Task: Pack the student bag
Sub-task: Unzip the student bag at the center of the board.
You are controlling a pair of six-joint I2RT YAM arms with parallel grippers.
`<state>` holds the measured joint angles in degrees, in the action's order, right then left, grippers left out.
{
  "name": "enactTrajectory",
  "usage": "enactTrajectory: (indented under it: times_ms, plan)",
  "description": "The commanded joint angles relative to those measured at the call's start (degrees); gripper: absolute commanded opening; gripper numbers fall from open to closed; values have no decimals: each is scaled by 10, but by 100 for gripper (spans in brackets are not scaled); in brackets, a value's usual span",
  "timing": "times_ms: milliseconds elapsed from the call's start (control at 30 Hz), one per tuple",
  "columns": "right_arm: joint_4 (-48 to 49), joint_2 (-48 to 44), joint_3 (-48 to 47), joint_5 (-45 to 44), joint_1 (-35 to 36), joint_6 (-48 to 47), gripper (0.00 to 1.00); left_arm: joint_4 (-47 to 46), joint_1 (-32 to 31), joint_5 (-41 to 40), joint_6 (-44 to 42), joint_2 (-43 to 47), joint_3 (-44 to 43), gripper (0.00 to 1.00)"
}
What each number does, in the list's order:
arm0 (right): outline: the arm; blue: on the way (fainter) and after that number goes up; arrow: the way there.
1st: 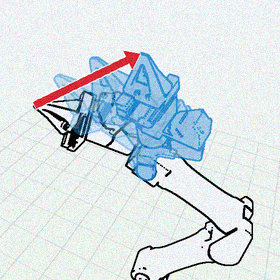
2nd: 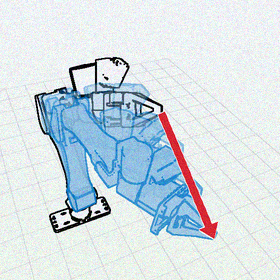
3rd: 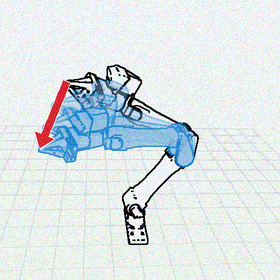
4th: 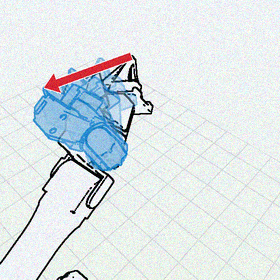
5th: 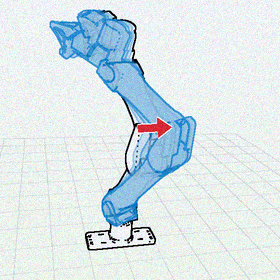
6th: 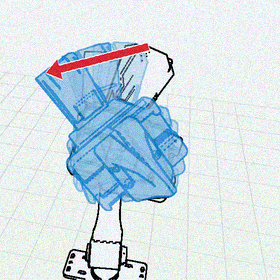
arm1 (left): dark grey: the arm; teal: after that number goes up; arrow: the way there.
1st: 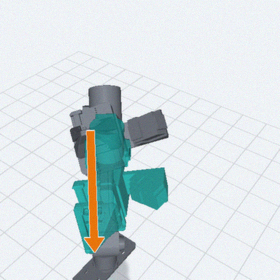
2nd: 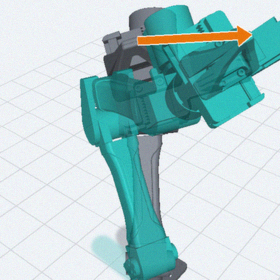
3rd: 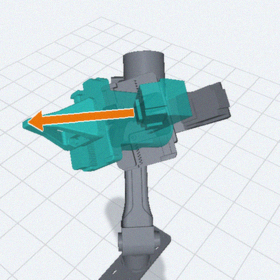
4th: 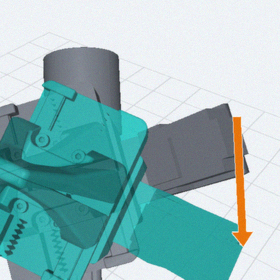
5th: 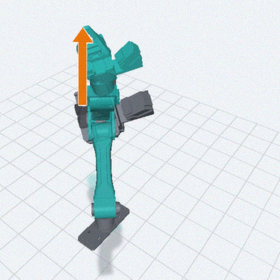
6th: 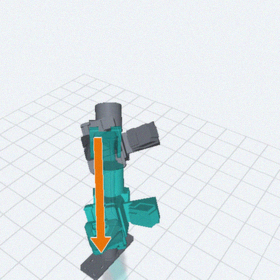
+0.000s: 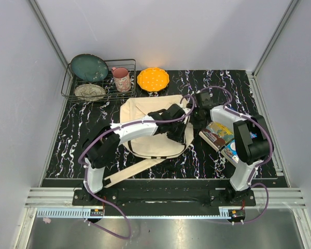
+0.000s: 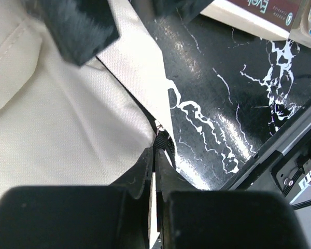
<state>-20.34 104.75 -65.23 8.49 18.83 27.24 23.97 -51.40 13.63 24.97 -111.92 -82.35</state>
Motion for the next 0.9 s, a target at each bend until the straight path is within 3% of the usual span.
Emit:
enactTrajectory:
  times_ms: [0,67,333,700,867]
  plan:
    - [-10,-37,-2,-82,-13,-19,77,-2,-2,-20,0,41,13,0]
    - [-11,-32,-6,-74,-38,-19,78,-4,-3,-22,2,44,17,0]
    - [77,-16,37,147,-80,8,75,-26,-1,-43,1,82,16,0]
    - [148,-60,89,266,-80,118,80,24,12,-83,-23,127,-39,0]
    - [241,-55,122,322,-79,192,81,23,14,-77,-21,137,-29,0]
